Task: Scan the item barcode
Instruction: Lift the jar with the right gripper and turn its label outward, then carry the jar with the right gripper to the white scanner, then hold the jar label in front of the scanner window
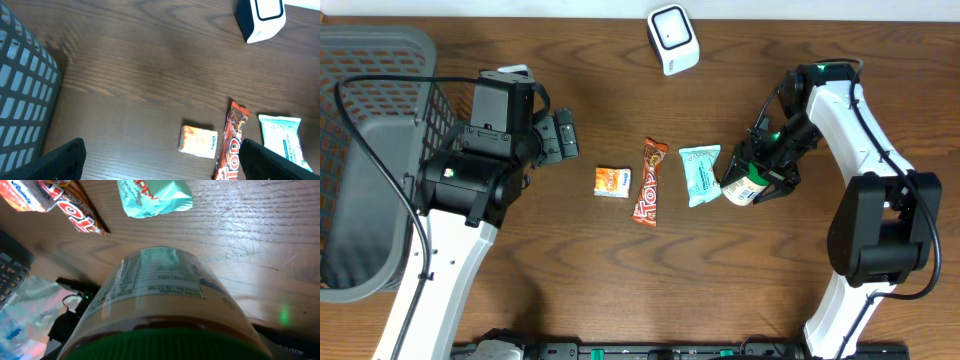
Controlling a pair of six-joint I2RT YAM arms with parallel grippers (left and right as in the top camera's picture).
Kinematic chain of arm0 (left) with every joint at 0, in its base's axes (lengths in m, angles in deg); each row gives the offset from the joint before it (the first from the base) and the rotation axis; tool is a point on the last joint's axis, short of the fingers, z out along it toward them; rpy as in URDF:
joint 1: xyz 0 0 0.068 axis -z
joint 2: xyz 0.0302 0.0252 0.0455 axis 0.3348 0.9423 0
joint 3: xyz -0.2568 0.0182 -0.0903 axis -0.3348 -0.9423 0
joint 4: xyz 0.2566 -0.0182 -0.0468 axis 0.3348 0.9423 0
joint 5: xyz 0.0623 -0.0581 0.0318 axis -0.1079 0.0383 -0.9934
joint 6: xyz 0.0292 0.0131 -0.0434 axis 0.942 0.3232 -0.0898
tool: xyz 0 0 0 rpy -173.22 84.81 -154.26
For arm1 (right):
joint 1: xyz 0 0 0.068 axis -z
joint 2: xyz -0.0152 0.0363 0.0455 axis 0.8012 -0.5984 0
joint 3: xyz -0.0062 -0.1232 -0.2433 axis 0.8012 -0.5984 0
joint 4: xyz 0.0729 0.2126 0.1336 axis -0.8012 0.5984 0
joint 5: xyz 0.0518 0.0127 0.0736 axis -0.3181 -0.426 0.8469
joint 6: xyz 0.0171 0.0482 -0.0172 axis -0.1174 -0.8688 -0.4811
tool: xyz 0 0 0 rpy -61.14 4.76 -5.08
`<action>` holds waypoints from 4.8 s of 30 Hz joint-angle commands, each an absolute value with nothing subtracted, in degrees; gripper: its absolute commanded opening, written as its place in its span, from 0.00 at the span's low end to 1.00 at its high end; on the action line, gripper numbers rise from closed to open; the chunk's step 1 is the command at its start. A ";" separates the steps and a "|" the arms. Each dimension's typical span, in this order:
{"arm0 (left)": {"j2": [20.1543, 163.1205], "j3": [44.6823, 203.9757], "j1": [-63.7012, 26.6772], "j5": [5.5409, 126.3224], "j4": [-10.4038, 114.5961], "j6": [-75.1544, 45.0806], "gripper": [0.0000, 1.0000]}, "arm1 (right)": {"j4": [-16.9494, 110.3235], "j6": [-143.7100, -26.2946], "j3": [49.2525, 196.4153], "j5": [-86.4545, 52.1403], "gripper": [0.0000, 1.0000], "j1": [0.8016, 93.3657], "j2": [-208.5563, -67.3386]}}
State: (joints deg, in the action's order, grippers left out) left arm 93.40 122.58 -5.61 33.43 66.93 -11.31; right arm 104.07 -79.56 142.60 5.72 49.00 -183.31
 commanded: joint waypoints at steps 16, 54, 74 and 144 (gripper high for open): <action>93.40 122.65 -5.78 32.88 66.95 -10.35 0.98 | 98.06 -76.17 143.87 8.49 0.50 47.60 -183.66; 93.42 122.67 -5.78 32.91 66.97 -10.35 0.98 | 28.19 -62.84 148.07 -1.37 0.45 41.54 -187.29; 93.42 122.65 -5.78 32.88 66.95 -10.35 0.98 | -12.14 -62.69 148.07 -1.56 0.52 39.36 -204.38; 93.42 122.67 -5.78 32.91 66.97 -10.35 0.98 | 70.68 -72.76 147.78 -19.38 0.63 82.98 -190.02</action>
State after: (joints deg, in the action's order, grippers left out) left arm 93.40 122.58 -5.61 33.43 66.95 -11.31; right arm 70.65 -72.00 147.56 -19.07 78.52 -187.46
